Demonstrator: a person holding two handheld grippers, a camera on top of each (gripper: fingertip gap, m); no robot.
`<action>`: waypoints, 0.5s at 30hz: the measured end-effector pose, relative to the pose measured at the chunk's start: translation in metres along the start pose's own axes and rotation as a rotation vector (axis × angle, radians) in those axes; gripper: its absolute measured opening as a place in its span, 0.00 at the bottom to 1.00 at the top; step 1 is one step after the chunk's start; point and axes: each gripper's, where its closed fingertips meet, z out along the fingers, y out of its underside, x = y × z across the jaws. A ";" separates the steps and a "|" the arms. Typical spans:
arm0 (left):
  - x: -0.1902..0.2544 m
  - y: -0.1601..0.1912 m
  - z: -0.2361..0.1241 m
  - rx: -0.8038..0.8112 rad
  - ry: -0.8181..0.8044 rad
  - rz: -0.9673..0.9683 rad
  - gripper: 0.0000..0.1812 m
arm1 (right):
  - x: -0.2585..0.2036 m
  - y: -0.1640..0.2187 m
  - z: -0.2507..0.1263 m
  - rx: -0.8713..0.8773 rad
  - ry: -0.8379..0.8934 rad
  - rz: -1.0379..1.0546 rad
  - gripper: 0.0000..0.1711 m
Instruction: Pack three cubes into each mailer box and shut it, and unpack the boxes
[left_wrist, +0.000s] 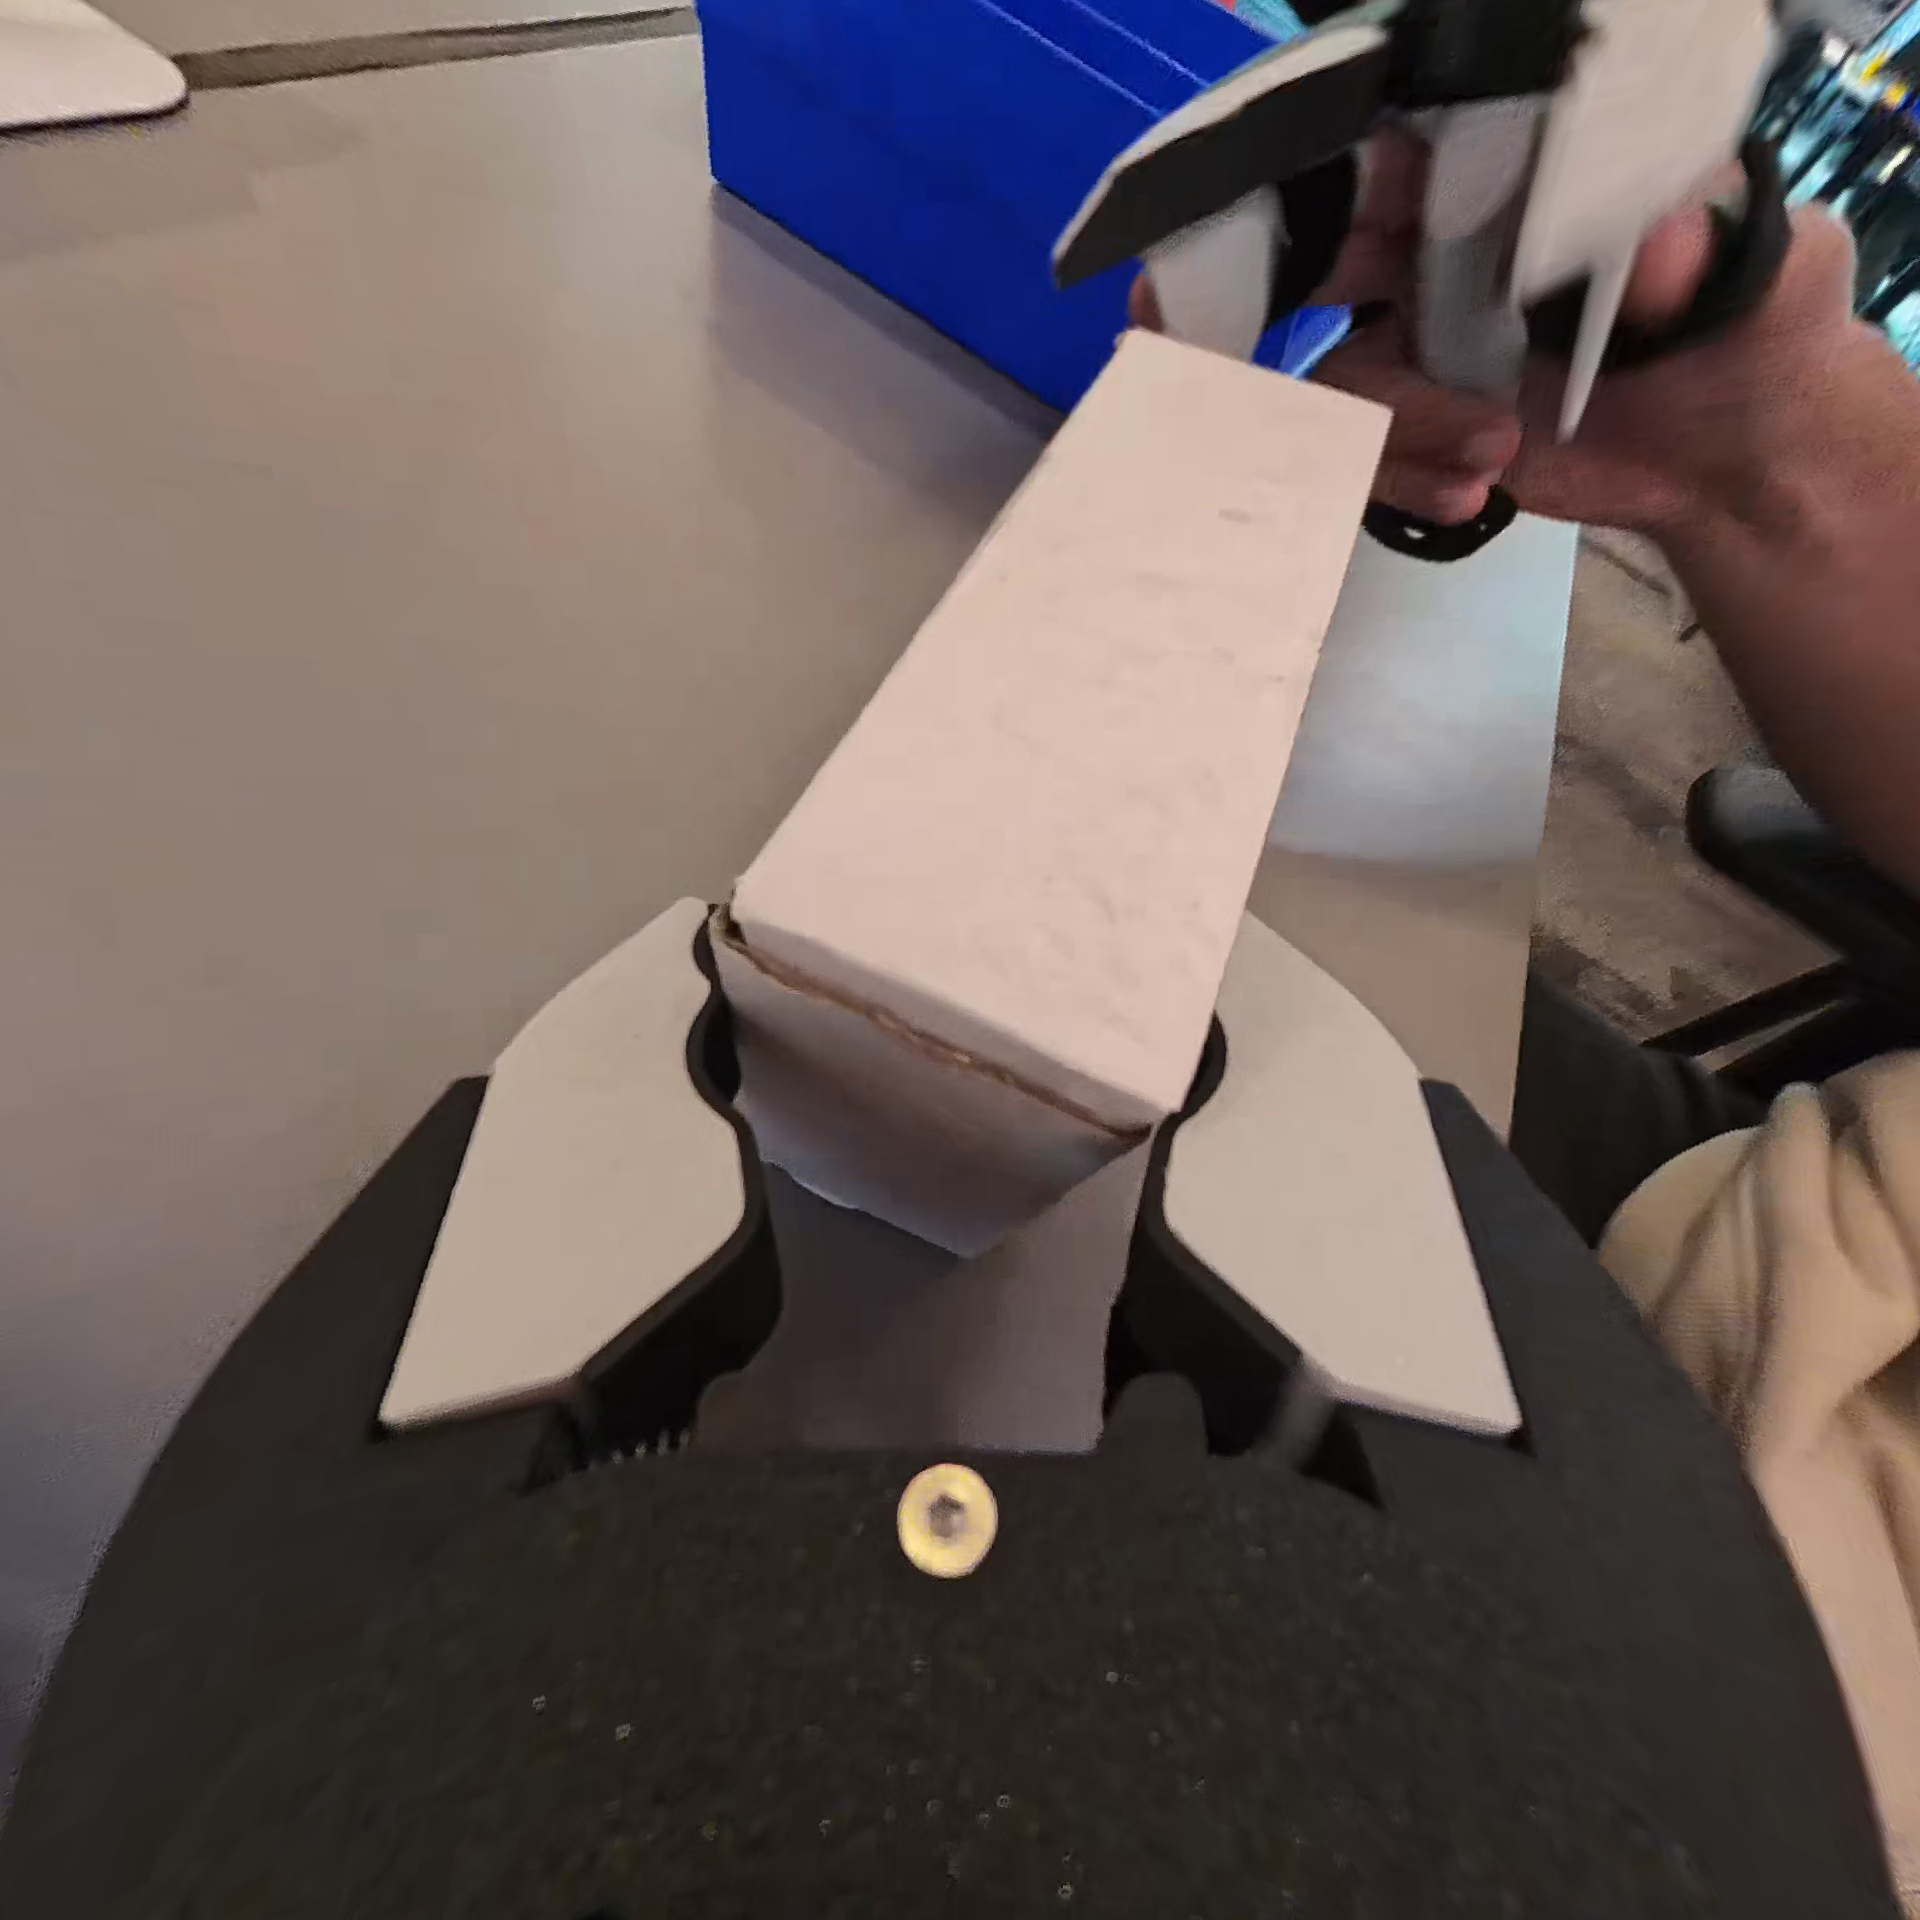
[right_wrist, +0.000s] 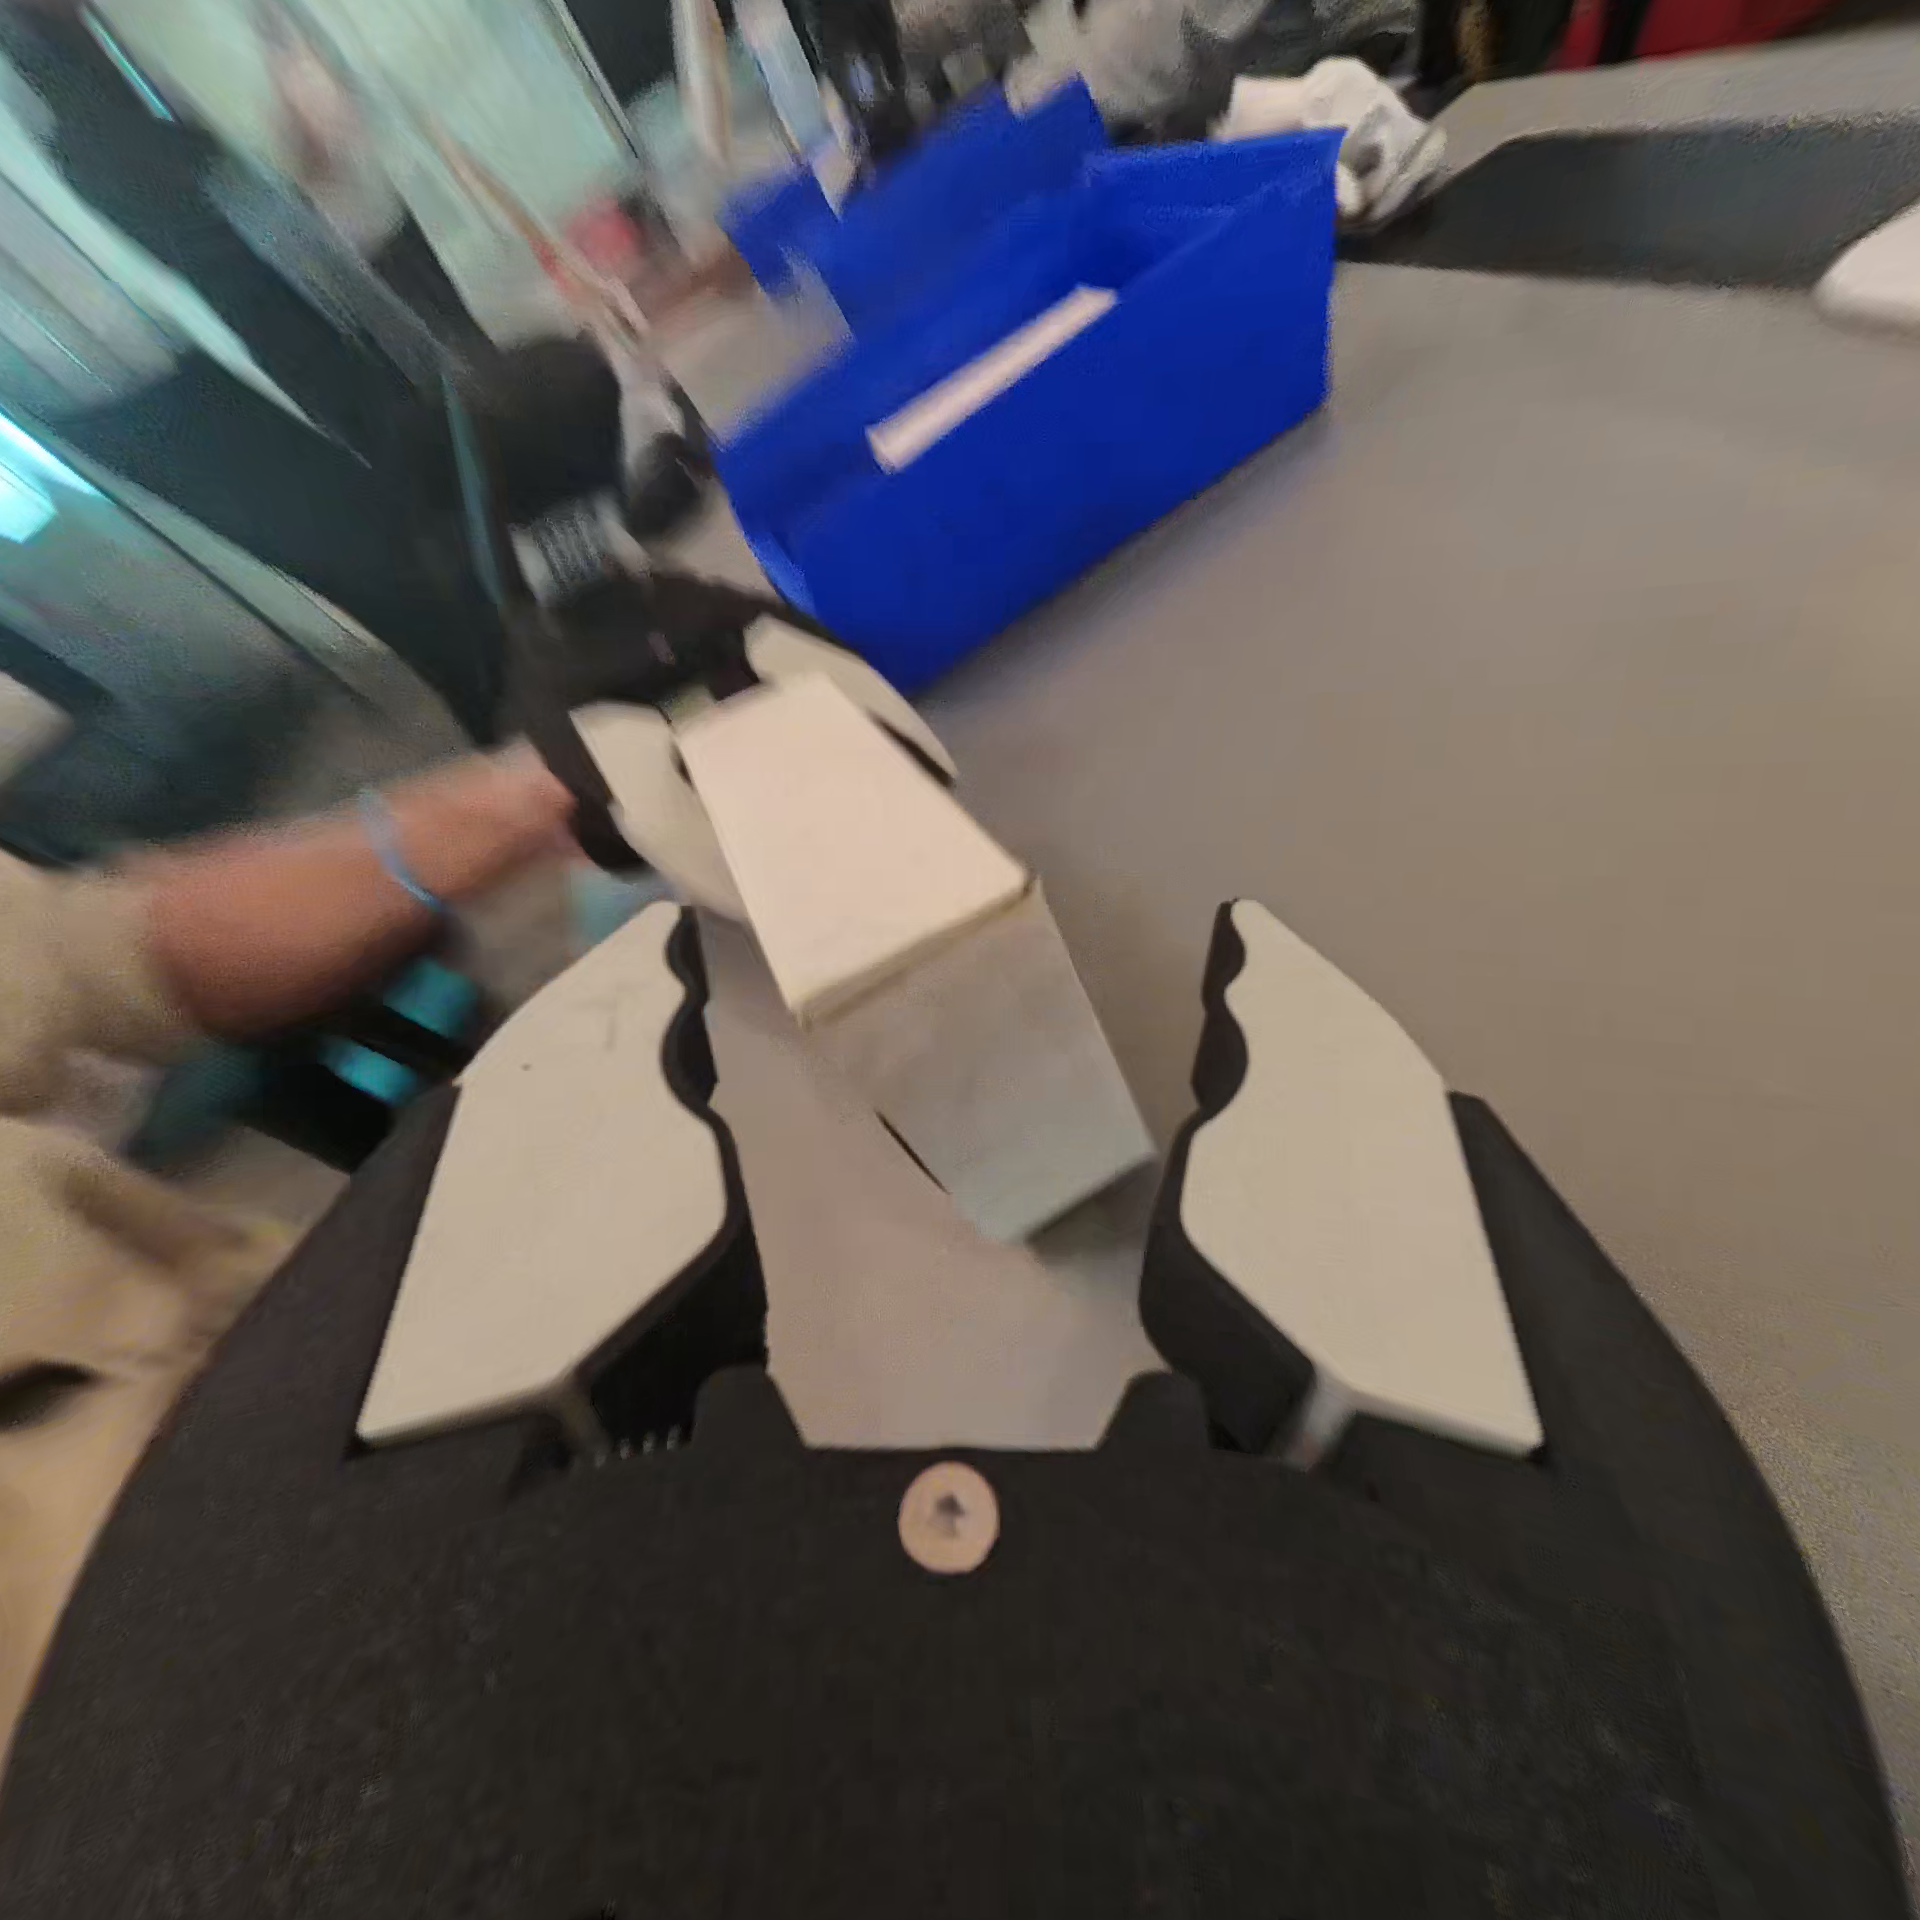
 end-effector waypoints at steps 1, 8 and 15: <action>-0.001 -0.001 -0.001 0.005 0.004 -0.013 0.45 | -0.004 0.005 0.002 -0.059 0.072 -0.145 0.53; 0.005 0.003 0.005 -0.011 -0.042 0.118 0.45 | -0.014 0.009 0.006 -0.245 0.413 -0.666 0.49; 0.008 0.006 0.006 -0.021 -0.044 0.163 0.42 | -0.012 0.002 0.002 -0.317 0.553 -0.878 0.46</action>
